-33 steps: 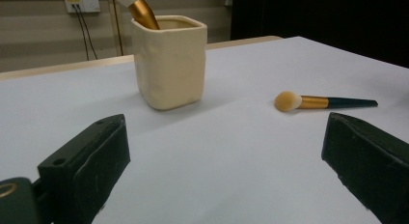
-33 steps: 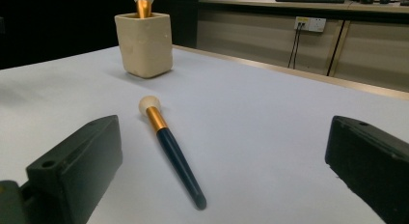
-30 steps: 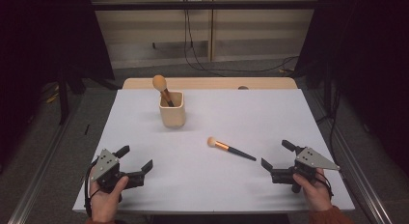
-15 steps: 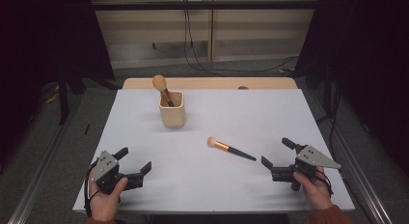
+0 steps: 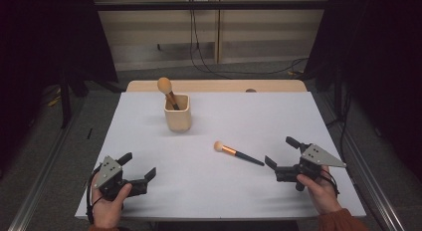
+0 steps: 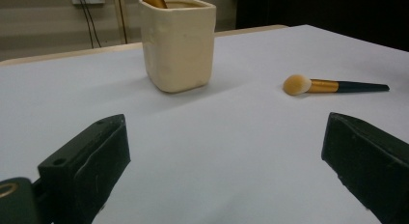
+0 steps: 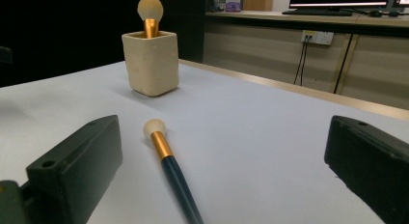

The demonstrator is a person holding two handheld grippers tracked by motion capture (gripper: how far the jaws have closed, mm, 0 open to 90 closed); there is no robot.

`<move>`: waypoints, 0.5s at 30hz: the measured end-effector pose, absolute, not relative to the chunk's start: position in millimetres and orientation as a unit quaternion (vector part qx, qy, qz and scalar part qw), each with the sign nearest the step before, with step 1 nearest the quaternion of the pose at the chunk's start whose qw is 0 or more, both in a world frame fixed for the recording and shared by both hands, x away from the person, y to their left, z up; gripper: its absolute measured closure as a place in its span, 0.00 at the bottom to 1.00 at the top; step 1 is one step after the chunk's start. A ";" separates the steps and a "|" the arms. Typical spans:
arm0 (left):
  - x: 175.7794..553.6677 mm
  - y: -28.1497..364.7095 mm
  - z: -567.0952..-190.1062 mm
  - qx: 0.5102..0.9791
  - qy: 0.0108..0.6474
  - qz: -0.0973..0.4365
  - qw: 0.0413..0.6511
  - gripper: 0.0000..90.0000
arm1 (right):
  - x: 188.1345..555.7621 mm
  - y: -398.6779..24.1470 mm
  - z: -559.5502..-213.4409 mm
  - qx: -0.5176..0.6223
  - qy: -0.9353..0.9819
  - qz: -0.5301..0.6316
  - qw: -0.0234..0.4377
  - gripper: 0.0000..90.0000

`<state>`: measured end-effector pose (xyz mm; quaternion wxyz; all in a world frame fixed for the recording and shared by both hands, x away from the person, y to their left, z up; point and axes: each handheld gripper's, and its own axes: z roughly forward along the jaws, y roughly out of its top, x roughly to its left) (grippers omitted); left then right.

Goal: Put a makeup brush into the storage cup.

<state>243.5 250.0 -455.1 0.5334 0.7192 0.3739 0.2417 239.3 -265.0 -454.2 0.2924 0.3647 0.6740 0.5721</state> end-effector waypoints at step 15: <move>243.0 255.7 -455.2 0.717 0.380 0.245 0.531 0.03 | 269.4 -244.2 -438.6 0.348 0.687 0.576 0.275 0.00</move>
